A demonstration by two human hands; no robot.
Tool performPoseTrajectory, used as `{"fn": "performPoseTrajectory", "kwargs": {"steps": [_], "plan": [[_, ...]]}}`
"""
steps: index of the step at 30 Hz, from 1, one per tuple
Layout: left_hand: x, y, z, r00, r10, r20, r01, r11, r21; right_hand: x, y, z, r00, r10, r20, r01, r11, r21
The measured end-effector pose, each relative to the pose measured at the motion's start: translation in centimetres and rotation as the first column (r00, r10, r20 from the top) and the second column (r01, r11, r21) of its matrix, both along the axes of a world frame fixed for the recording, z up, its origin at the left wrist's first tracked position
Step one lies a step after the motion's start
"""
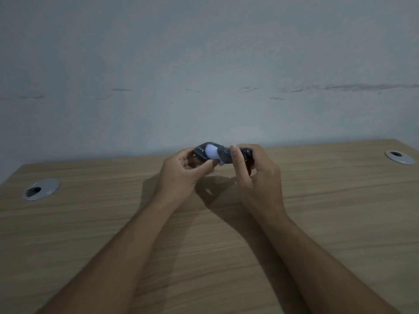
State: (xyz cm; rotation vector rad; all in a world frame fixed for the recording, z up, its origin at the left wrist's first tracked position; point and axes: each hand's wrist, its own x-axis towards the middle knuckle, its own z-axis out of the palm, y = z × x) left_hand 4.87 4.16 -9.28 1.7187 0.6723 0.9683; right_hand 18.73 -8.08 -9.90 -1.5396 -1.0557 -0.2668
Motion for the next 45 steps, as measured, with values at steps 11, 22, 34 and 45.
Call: {"fn": "performPoseTrajectory", "kwargs": {"steps": [11,22,34,45], "plan": [[0.0,0.2,-0.2,0.999,0.014,0.051,-0.007,0.991,-0.132,0.2,0.0,-0.3,0.999,-0.005,-0.052,0.005,1.000,0.011],[-1.2,-1.3,-1.3,0.962,0.170,-0.212,-0.146,0.982,0.122,2.7,-0.9,-1.3,0.992,-0.096,-0.078,0.088,0.992,-0.095],[-2.1,-3.2,-1.5,0.749,0.501,-0.434,-0.348,0.854,0.387,2.9,-1.0,-2.8,0.988,-0.120,0.093,0.149,0.875,-0.460],[-1.4,-4.0,-1.4,0.655,0.526,-0.543,-0.344,0.847,0.406,1.8,-2.0,-2.3,0.971,-0.120,0.207,0.226,0.740,-0.634]]}}
